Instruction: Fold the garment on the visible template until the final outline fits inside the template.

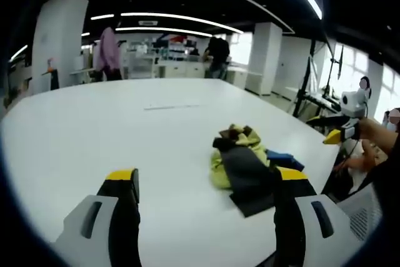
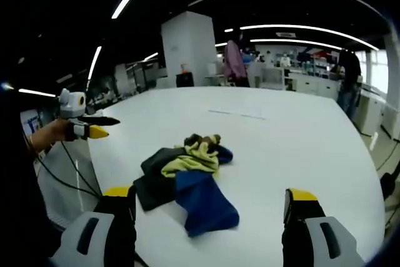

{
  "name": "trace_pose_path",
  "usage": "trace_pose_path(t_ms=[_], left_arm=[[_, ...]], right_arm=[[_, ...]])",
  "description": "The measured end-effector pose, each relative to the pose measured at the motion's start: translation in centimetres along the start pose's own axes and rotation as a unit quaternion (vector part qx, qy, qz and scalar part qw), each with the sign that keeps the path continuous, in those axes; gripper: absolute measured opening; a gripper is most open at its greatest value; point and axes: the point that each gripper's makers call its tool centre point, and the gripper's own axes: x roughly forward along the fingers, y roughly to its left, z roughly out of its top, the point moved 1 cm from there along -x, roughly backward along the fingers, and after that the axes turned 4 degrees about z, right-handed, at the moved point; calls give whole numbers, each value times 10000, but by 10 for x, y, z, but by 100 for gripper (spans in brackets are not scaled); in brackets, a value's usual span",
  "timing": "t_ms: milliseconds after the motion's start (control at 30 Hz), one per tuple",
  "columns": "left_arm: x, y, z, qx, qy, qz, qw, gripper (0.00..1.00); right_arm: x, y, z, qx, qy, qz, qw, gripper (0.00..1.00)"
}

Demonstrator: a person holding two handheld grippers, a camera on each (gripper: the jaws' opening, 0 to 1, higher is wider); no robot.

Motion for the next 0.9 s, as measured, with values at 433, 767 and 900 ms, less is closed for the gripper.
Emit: trace_pose_path(t_ms=[433, 767, 900], left_arm=[[0, -1, 0, 17, 23, -22, 10000, 85], [2, -2, 3, 65, 18, -69, 10000, 84], [2, -6, 4, 95, 26, -121, 9999, 83]], right_arm=[[0, -1, 0, 7, -14, 19, 10000, 96], [-3, 1, 5, 35, -97, 2, 9999, 95], [-4, 1, 7, 33, -131, -40, 9999, 92]])
